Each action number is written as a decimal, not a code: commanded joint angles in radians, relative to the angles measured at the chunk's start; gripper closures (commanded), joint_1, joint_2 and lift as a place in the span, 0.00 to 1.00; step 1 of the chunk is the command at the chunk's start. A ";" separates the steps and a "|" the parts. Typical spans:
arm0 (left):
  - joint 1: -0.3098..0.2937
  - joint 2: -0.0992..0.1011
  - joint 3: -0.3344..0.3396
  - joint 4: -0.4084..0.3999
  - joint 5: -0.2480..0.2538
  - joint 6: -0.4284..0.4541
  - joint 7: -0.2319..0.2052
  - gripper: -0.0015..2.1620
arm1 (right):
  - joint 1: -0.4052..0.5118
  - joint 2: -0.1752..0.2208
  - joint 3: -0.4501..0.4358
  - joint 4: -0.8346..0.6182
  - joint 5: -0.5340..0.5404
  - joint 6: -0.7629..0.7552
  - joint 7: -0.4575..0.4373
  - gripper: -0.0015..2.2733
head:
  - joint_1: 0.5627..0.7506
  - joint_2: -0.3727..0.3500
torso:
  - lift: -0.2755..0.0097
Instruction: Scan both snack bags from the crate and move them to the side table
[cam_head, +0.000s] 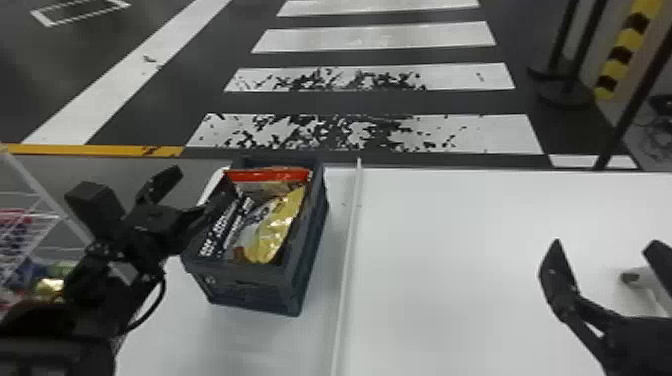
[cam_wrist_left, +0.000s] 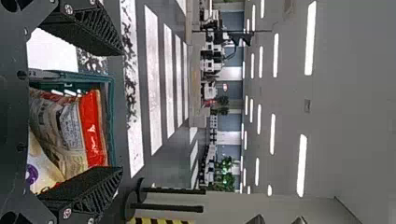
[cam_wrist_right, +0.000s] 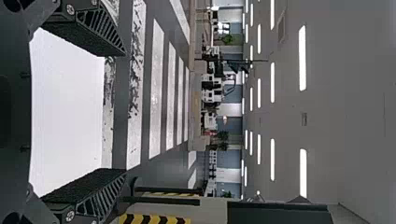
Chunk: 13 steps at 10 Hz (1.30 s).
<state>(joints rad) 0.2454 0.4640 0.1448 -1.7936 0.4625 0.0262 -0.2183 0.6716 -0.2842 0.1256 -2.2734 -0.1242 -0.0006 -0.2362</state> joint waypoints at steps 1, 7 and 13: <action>-0.032 0.018 0.004 0.040 0.004 -0.012 -0.038 0.06 | 0.008 -0.004 0.011 -0.008 0.005 0.006 0.000 0.05 | 0.70 0.75 | 0.63; -0.100 0.045 0.062 0.135 0.041 0.133 -0.204 0.06 | 0.000 -0.024 0.052 -0.018 0.026 0.037 0.000 0.05 | 0.70 0.83 | 0.63; -0.287 0.082 -0.030 0.270 0.079 0.212 -0.263 0.06 | -0.004 -0.030 0.065 -0.015 0.037 0.037 0.000 0.05 | 0.70 0.84 | 0.63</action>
<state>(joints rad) -0.0111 0.5381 0.1383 -1.5451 0.5293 0.2088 -0.4791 0.6672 -0.3149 0.1862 -2.2895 -0.0905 0.0356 -0.2362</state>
